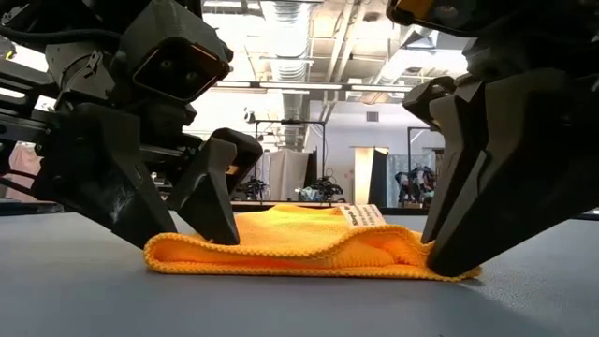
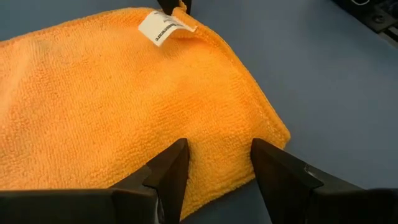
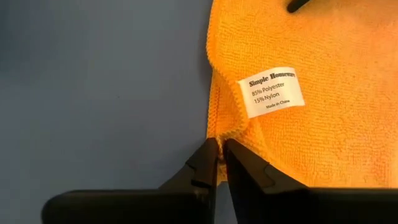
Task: Roll towel into tight, uniform cylinder
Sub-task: Roll the orange microfiber cloth
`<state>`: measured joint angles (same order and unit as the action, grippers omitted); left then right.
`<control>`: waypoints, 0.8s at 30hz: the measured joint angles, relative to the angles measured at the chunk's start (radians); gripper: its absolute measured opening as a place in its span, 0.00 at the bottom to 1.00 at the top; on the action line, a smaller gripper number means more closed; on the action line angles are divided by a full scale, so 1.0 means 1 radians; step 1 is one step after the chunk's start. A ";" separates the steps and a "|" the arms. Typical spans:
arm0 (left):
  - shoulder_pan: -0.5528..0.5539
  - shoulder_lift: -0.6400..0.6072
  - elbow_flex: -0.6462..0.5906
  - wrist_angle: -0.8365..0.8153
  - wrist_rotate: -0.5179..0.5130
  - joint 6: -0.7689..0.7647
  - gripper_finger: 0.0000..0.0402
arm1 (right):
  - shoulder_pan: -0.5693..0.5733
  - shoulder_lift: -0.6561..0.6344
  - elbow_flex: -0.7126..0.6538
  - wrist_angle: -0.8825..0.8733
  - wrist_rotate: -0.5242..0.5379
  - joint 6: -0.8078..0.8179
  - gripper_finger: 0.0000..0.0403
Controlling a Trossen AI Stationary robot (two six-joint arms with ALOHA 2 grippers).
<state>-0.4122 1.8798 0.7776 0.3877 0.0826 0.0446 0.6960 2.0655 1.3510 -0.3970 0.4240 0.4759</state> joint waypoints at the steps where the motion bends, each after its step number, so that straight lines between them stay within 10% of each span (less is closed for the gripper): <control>1: 0.000 0.000 0.000 0.000 0.000 0.003 0.42 | 0.002 0.000 0.000 -0.001 0.000 0.005 0.15; 24: 0.000 0.001 -0.001 0.003 0.015 0.015 0.42 | 0.013 -0.002 0.039 -0.047 -0.008 0.073 0.15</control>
<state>-0.4122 1.8812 0.7769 0.3908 0.0971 0.0593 0.7092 2.0632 1.3903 -0.4445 0.4155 0.5486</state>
